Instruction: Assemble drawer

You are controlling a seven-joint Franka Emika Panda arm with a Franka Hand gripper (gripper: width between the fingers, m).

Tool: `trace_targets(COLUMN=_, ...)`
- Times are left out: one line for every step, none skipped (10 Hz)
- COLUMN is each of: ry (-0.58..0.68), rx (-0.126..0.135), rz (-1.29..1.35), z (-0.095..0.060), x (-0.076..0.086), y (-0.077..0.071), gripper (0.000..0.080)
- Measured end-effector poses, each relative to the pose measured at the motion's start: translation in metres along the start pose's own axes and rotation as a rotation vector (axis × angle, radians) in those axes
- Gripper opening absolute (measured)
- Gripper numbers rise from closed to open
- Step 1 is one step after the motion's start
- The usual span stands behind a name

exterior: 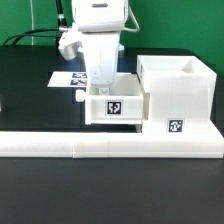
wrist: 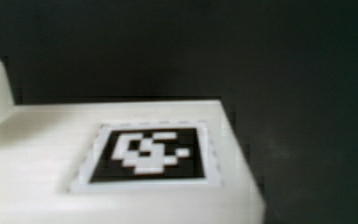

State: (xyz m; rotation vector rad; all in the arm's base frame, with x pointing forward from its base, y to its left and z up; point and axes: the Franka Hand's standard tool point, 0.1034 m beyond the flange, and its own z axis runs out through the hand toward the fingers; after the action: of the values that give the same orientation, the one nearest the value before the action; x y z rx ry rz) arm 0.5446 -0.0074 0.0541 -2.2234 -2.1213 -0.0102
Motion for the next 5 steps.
trace_targets(ry=-0.009, rx=-0.005, rz=-0.019, z=-0.0006, x=0.0009, y=-0.0015, gripper=0.0042)
trace_targets(ry=-0.016, rx=-0.007, rz=-0.029, z=-0.0037, x=0.0011, y=-0.0009, gripper=0.0042)
trace_targets(ry=-0.018, rx=-0.006, rz=-0.031, z=-0.0056, x=0.0010, y=-0.0010, gripper=0.0042)
trace_targets(ry=-0.019, rx=-0.001, rz=-0.031, z=-0.0066, x=0.0004, y=-0.0016, gripper=0.0042)
trace_targets(ry=-0.018, rx=0.001, rz=-0.028, z=-0.0052, x=-0.0005, y=-0.0022, gripper=0.0042)
